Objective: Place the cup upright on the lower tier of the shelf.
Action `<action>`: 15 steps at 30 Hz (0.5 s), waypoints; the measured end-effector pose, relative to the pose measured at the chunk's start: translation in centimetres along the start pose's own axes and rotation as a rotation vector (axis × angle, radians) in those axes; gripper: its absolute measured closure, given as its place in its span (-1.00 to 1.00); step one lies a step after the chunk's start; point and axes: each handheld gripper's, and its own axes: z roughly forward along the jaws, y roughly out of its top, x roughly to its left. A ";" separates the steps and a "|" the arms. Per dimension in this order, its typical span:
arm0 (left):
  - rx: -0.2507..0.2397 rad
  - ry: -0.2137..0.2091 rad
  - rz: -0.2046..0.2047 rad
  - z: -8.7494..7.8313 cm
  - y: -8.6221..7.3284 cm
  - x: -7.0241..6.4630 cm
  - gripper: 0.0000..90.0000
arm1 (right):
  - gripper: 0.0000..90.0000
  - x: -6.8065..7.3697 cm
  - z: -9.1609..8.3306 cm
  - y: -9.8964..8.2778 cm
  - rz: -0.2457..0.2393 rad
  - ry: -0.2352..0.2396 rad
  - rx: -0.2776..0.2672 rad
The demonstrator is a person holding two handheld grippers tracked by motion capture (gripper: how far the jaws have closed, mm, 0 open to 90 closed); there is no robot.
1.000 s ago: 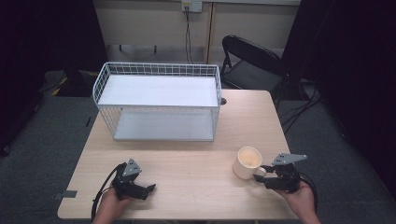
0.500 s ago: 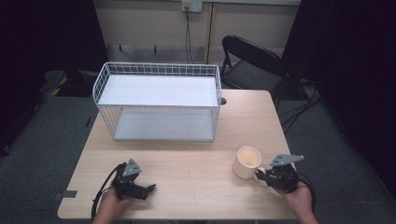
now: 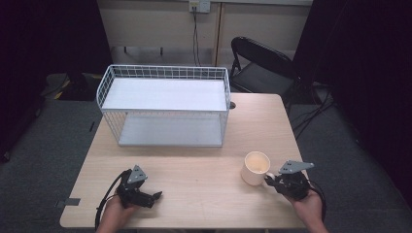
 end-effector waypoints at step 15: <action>0.000 0.000 0.000 0.0 0.0 0.0 -1.00 | 0.79 1.4 1.1 3.3 -0.006 0.036 -0.049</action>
